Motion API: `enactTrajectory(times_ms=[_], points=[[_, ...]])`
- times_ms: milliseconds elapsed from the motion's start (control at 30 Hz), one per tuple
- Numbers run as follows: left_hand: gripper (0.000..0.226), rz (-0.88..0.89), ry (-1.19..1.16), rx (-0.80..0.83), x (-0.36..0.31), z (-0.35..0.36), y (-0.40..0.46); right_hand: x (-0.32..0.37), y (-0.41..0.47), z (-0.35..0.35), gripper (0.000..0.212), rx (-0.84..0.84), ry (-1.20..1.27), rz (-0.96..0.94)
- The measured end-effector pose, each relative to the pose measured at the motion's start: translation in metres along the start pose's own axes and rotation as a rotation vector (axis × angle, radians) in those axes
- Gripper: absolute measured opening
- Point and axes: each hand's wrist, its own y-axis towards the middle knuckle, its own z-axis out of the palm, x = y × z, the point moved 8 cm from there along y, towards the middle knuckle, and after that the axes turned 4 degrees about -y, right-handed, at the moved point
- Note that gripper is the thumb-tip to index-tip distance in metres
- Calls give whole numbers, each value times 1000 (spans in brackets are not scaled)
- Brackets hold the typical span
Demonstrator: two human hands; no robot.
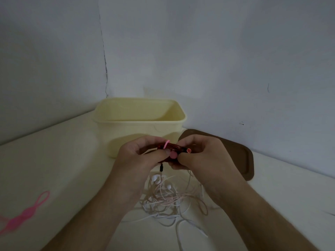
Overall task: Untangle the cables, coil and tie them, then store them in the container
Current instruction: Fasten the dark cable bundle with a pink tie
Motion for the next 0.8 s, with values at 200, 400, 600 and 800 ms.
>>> enactTrajectory(times_ms=[200,400,600,800], points=[[30,-153,-242,75,12,2,5,3,2,2,17,128,20,-24],[25,-180,-308,48,17,2,6,23,1,0,33,8,-350,-396],[17,-170,-267,55,16,3,5,38,-14,10,22,-1,-724,-832],[18,-51,-110,-28,7,-3,3,27,-3,-1,27,-30,-475,-609]])
